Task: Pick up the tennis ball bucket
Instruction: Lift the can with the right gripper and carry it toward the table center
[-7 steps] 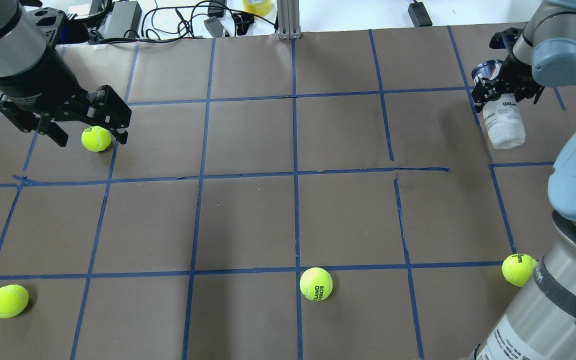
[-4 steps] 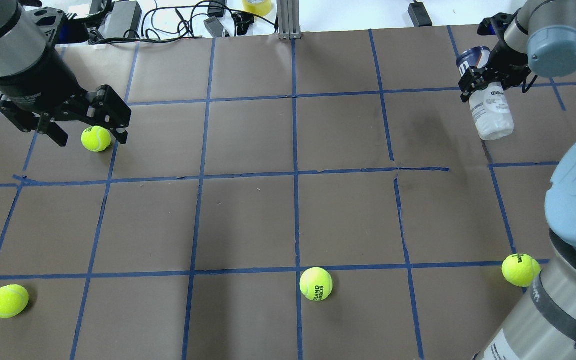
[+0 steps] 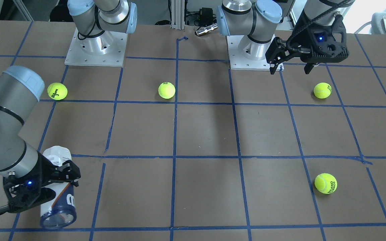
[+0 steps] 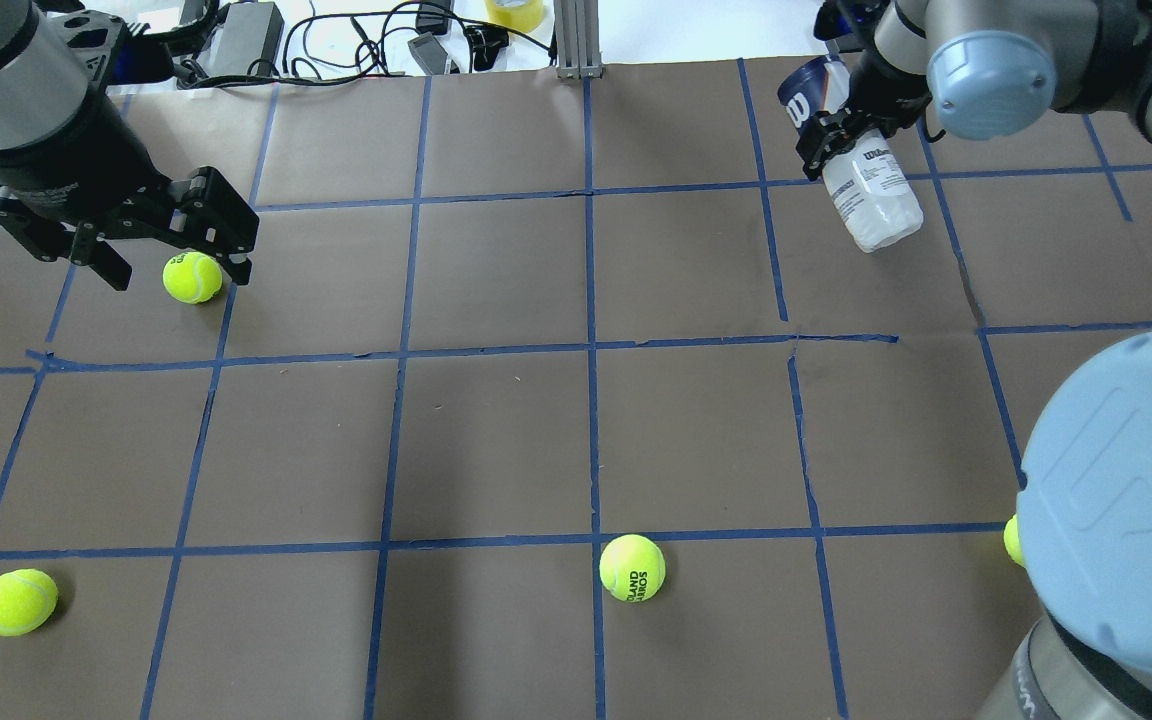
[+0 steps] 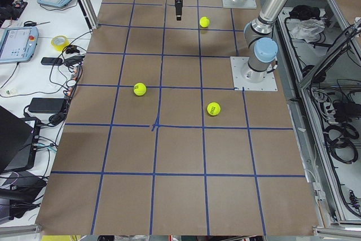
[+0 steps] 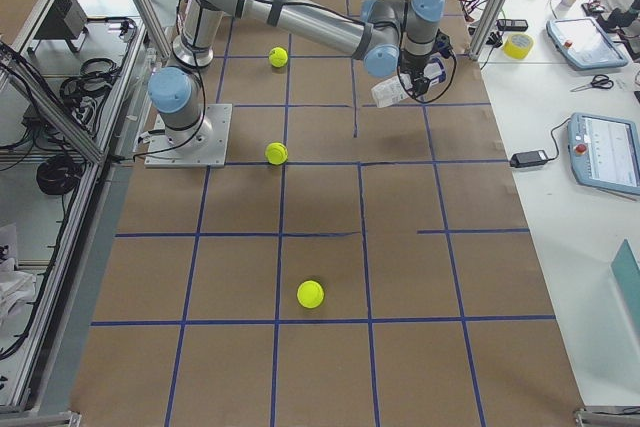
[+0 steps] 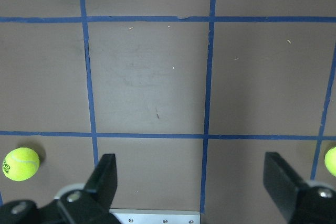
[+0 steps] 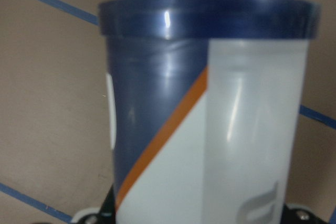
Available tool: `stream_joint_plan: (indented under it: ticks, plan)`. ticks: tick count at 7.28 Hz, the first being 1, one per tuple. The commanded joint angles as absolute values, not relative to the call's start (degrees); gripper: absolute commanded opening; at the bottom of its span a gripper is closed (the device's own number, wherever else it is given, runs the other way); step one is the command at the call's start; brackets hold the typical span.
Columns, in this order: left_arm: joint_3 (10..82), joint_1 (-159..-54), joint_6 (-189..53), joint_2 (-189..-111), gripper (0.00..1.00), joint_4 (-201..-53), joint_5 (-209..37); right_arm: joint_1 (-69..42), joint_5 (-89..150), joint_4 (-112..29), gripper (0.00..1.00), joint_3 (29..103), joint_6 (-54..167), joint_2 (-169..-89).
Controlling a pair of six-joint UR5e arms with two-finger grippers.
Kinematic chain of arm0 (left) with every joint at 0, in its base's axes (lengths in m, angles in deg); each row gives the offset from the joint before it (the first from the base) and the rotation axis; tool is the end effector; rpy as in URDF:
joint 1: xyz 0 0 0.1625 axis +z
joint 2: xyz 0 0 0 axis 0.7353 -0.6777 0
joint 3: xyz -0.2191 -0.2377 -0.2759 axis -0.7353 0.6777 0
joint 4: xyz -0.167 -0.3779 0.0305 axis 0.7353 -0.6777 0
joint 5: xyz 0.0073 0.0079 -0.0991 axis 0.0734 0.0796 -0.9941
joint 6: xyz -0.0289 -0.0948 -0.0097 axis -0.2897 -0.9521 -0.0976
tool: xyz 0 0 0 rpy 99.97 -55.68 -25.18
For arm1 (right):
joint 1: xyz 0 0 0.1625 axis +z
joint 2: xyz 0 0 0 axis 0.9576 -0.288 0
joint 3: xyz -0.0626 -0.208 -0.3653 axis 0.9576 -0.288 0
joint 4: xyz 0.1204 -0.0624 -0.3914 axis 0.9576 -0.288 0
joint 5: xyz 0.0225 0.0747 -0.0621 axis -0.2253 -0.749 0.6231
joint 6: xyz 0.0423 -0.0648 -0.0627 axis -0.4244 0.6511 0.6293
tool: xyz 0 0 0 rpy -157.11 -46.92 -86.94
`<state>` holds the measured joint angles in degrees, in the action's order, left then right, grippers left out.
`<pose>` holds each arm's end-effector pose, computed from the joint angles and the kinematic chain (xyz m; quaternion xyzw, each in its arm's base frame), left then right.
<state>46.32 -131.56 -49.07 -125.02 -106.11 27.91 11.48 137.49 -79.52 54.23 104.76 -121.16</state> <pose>-0.0835 -0.4590 0.5126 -0.0125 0.9997 0.0125 0.0190 0.0810 -0.6885 0.3171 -0.2285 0.9711 -0.0580 0.0365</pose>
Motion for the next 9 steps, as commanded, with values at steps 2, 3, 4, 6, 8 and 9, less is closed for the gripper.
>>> stream_joint_plan:
  ticks: [2, 3, 4, 6, 8, 9]
  plan:
    - [46.2, -127.0, -48.7, -125.5, 1.00, -103.3, 27.2, 19.4, 137.1, -83.8, 0.82, 54.4, 115.5, -121.0]
    - [46.2, -124.2, -43.1, -125.4, 1.00, -103.2, 27.0, 23.4, 138.0, -84.5, 0.82, 54.5, 116.0, -120.8]
    - [46.3, -122.7, -40.0, -125.4, 1.00, -103.2, 27.0, 26.6, 139.4, -85.3, 0.83, 54.5, 117.0, -119.7]
    - [46.3, -119.9, -39.7, -126.1, 1.00, -100.4, 27.0, 30.3, 139.7, -89.7, 0.89, 54.6, 125.8, -118.2]
    - [46.5, -118.5, -38.7, -126.0, 1.00, -99.9, 26.9, 36.2, 141.2, -99.0, 0.92, 55.5, 132.2, -115.5]
    - [46.6, -118.4, -38.5, -125.8, 1.00, -100.0, 27.0, 38.3, 143.7, -100.2, 0.85, 56.3, 132.1, -114.2]
